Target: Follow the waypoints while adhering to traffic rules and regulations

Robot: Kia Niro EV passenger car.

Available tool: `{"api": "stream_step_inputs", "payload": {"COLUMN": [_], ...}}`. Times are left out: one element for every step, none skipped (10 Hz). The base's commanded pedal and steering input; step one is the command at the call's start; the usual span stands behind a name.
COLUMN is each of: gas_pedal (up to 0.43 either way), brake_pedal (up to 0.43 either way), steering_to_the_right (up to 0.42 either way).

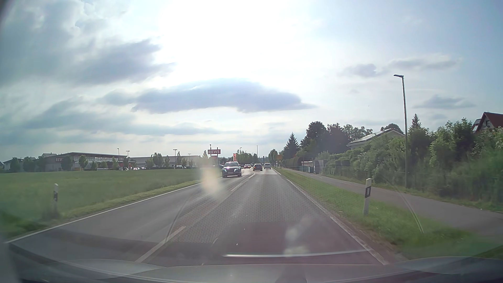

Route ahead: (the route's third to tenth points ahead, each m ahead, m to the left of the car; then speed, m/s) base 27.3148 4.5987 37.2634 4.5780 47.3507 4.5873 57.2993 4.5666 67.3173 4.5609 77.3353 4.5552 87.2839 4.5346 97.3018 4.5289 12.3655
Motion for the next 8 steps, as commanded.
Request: {"api": "stream_step_inputs", "payload": {"gas_pedal": [0.169, 0.169, 0.169, 0.169, 0.169, 0.169, 0.169, 0.169], "brake_pedal": [0.000, 0.000, 0.000, 0.000, 0.000, 0.000, 0.000, 0.000], "steering_to_the_right": [0.000, 0.000, 0.000, 0.000, 0.000, 0.000, 0.000, 0.000]}}
